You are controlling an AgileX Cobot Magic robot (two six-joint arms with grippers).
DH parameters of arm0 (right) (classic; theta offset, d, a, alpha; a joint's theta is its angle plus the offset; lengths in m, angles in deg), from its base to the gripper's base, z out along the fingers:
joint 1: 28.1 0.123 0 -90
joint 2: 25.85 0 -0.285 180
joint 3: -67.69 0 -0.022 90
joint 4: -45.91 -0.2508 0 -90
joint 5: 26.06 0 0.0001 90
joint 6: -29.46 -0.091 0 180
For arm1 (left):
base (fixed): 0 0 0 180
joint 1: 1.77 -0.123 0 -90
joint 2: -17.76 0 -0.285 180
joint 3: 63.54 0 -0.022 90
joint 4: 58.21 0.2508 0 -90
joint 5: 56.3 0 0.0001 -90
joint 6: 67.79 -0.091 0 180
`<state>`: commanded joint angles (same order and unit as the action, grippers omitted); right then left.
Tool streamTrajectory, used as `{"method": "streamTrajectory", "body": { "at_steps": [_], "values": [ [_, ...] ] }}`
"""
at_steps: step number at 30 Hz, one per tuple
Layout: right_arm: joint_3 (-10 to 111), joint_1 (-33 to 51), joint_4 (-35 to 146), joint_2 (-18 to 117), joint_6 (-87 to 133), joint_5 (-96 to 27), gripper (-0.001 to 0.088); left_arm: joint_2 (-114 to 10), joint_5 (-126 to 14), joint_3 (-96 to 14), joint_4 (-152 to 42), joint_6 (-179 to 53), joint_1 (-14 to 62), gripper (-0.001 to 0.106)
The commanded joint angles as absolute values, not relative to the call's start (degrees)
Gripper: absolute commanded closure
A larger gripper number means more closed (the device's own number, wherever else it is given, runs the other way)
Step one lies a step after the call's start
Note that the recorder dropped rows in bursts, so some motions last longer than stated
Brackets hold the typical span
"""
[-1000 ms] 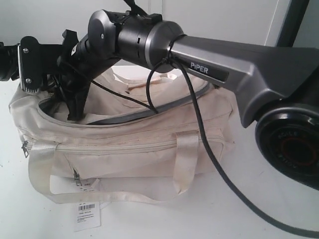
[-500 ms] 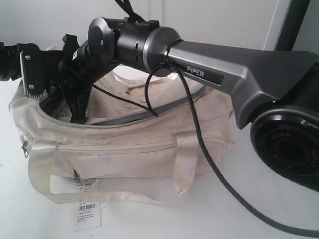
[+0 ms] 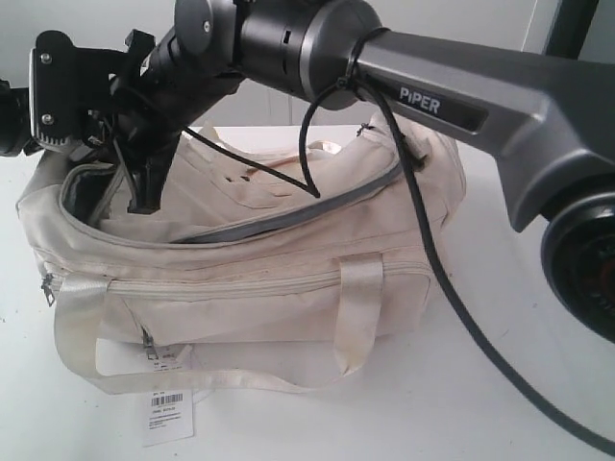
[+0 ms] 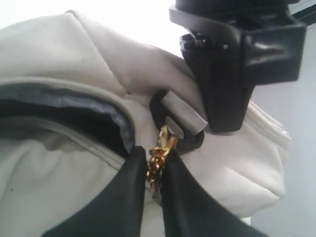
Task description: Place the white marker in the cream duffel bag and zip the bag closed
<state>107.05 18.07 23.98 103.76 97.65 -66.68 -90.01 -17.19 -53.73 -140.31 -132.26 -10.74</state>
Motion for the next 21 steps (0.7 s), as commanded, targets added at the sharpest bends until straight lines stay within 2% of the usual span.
{"method": "streamTrajectory", "body": {
  "at_steps": [13, 21],
  "values": [
    [107.0, 18.1, 13.2, 102.7, 93.5, -60.7, 0.0868, -90.0, -17.5, -53.7, -140.3, -132.3, -10.7, 0.105],
    [107.0, 18.1, 4.8, 101.8, 93.7, -68.7, 0.0868, -90.0, -18.0, -53.7, -140.3, -131.9, -10.7, 0.105]
  ]
}}
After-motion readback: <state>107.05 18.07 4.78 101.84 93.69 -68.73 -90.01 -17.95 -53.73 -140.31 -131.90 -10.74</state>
